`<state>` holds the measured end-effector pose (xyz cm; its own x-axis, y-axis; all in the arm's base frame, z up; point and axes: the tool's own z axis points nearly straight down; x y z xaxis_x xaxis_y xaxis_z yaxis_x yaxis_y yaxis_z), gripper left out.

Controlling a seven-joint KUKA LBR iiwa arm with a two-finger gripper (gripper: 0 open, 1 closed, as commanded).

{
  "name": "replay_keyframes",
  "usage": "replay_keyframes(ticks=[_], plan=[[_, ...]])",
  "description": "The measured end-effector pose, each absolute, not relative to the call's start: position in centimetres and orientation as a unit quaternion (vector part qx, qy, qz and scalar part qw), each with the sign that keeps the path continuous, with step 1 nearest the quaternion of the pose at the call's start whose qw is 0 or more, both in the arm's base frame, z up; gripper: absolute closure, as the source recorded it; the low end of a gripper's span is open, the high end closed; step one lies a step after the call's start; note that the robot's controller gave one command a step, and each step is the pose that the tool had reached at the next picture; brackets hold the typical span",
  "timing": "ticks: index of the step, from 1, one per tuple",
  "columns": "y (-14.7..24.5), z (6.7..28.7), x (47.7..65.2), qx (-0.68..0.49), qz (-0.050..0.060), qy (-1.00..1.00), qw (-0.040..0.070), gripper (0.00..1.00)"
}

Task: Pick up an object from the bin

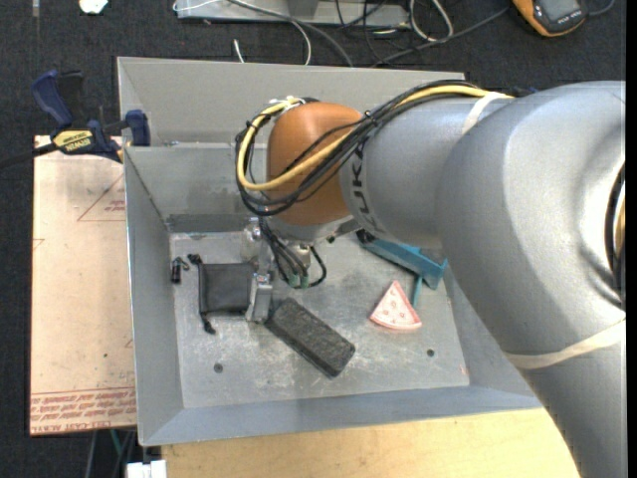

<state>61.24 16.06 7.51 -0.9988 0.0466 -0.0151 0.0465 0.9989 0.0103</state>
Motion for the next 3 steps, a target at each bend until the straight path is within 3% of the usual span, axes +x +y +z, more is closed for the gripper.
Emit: replay_keyframes(ticks=[1, 2, 3], plan=[[11.9, 7.4, 58.6, -0.167, 0.004, 0.986, 0.002, 1.00], [11.9, 7.4, 58.6, -0.167, 0.004, 0.986, 0.002, 1.00], [12.3, 14.1, 58.9, -0.164, 0.004, 0.986, 0.001, 1.00]])
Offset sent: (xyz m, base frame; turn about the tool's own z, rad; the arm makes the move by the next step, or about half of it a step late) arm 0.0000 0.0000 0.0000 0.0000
